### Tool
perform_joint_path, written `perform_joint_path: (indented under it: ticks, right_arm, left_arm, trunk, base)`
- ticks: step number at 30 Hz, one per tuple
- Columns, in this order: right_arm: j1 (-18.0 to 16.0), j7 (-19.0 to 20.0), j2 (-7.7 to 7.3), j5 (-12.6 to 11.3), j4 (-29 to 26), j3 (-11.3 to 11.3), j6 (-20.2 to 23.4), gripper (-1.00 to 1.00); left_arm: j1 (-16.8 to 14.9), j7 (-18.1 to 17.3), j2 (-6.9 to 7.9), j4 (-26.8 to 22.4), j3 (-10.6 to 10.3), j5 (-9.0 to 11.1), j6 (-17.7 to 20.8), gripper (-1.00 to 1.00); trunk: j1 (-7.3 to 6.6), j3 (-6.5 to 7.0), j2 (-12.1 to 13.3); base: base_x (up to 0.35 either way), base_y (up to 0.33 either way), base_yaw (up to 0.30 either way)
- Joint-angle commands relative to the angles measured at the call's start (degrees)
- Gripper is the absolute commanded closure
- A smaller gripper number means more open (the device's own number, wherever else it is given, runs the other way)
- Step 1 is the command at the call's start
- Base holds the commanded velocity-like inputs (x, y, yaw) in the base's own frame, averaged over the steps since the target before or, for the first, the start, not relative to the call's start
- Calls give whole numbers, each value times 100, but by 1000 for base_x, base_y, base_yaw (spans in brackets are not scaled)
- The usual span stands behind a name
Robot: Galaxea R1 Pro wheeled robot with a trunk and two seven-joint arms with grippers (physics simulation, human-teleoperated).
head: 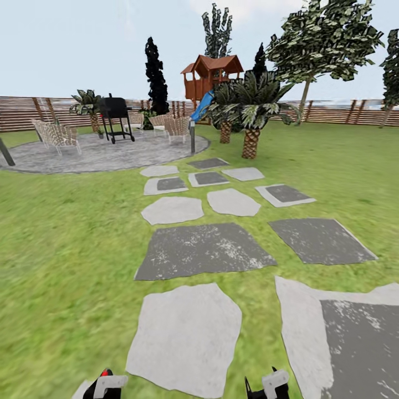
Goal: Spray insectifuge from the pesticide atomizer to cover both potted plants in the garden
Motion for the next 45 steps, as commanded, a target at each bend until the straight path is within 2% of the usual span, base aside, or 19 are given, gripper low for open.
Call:
perform_joint_path:
  ticks: [1, 45]
  right_arm:
    - [-4, -60, -1, 20, 6, 46, -2, -100]
    - [-4, -64, -1, 28, 12, 46, -2, -100]
  left_arm:
    - [-3, 31, 3, 1, -49, 35, -16, 100]
    - [-3, 40, 3, 3, -47, 35, -16, 100]
  trunk:
    - [2, -5, -2]
    - [2, -5, -2]
  base:
    - [339, 0, 4]
    - [339, 0, 6]
